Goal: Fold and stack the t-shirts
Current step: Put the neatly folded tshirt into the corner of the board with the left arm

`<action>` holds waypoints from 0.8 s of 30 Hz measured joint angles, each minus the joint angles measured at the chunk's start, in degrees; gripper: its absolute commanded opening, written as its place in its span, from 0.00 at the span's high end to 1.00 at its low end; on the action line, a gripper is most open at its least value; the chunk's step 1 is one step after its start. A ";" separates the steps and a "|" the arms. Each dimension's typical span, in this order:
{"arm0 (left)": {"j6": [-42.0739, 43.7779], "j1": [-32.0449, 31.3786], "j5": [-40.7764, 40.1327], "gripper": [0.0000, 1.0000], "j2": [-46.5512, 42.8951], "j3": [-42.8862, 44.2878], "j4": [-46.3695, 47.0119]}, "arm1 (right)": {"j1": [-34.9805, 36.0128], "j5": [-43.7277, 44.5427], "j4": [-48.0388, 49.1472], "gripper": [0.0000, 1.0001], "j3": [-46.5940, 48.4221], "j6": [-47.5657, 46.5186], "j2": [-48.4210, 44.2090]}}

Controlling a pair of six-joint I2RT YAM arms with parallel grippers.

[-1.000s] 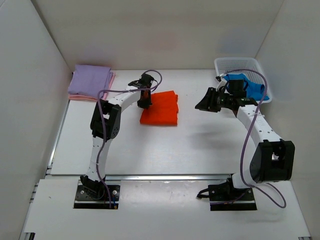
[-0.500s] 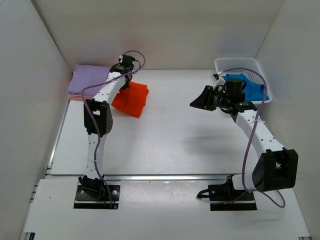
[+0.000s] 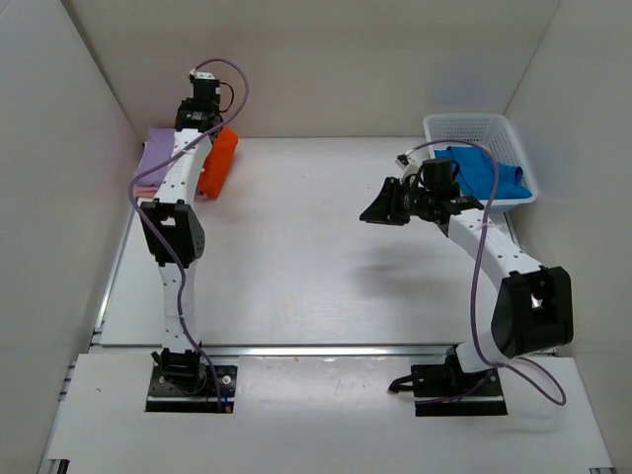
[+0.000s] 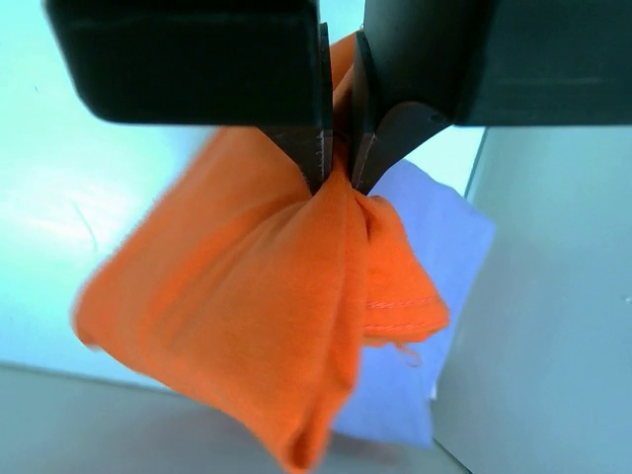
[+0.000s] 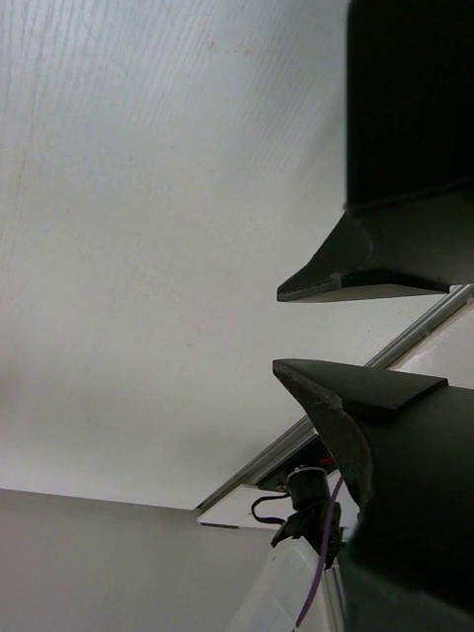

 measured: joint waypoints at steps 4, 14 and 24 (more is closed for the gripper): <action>0.74 2.56 2.58 1.00 0.02 0.26 2.32 | 1.77 0.28 -0.55 0.73 2.54 0.07 2.56; 0.74 7.74 6.60 1.00 1.75 1.11 5.81 | 6.47 2.16 -2.25 0.75 10.23 0.22 9.60; -2.60 12.85 8.26 1.00 8.17 4.07 6.64 | 9.01 4.70 -5.46 0.76 16.35 0.00 13.64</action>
